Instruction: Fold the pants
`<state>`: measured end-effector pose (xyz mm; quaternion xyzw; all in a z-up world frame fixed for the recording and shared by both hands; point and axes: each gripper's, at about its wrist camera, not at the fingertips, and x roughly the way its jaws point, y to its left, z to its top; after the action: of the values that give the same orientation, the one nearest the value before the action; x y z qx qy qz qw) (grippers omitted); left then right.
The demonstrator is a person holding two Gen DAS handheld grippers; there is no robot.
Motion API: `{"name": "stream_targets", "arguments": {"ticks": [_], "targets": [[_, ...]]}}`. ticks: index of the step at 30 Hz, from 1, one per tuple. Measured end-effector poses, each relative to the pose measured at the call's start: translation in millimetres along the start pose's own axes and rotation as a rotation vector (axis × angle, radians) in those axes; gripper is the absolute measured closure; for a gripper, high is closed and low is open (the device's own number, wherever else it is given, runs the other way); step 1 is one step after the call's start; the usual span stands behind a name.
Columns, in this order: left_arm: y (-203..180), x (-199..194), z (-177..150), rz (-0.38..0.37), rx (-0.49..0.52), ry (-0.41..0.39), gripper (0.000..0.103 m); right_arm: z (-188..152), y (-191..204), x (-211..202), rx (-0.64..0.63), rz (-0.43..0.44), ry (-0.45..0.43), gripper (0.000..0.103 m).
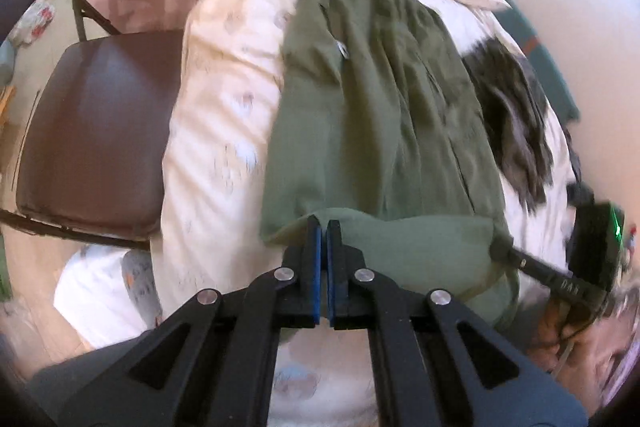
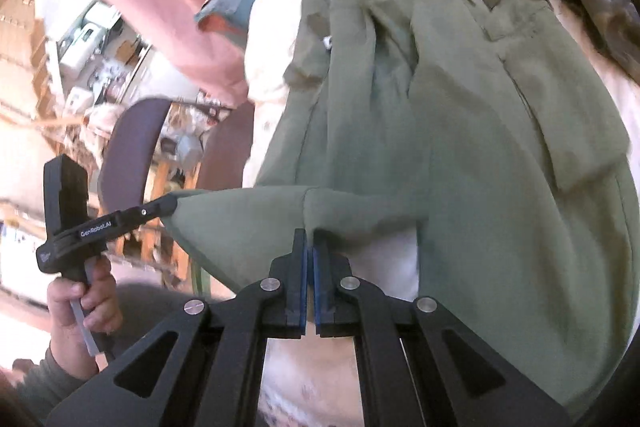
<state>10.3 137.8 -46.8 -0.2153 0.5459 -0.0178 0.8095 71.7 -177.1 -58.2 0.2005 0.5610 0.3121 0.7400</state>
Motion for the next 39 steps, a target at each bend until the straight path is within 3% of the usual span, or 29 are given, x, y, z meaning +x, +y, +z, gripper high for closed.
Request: {"name": "stream_targets", "arguments": {"ticks": [6, 8, 13, 16, 18, 19, 20, 22, 24, 29, 32, 39], "targets": [[-5, 44, 66, 0.088, 0.051, -0.081, 0.102, 73, -23, 28, 0.032, -0.043, -0.071, 0.101], [6, 68, 87, 0.103, 0.022, -0.084, 0.102, 91, -33, 47, 0.028, -0.103, -0.066, 0.101], [29, 111, 114, 0.045, -0.052, -0.11, 0.102, 119, -69, 105, 0.093, -0.189, -0.02, 0.101], [33, 119, 119, 0.096, -0.052, -0.111, 0.101, 127, -87, 129, 0.163, -0.212, 0.028, 0.097], [39, 122, 115, 0.115, -0.064, -0.082, 0.084, 130, -89, 133, 0.17, -0.205, 0.05, 0.096], [41, 122, 111, 0.116, -0.069, -0.07, 0.06, 129, -87, 132, 0.154, -0.206, 0.06, 0.093], [42, 120, 107, 0.123, -0.076, -0.064, 0.044, 129, -85, 129, 0.135, -0.194, 0.068, 0.089], [43, 114, 95, 0.135, -0.077, -0.067, 0.042, 128, -82, 114, 0.11, -0.161, 0.074, 0.064], [33, 107, 85, 0.135, -0.036, -0.064, 0.042, 124, -78, 90, 0.089, -0.152, 0.055, 0.056], [-9, 84, 60, 0.119, 0.051, -0.074, 0.037, 93, -71, 3, 0.046, -0.166, 0.024, 0.056], [-38, 76, 27, 0.044, 0.055, -0.055, 0.03, 59, -82, -54, 0.049, -0.232, 0.006, 0.055], [-113, 118, -70, -0.083, 0.118, 0.14, 0.03, -27, -148, -128, 0.19, -0.469, 0.118, 0.055]]}}
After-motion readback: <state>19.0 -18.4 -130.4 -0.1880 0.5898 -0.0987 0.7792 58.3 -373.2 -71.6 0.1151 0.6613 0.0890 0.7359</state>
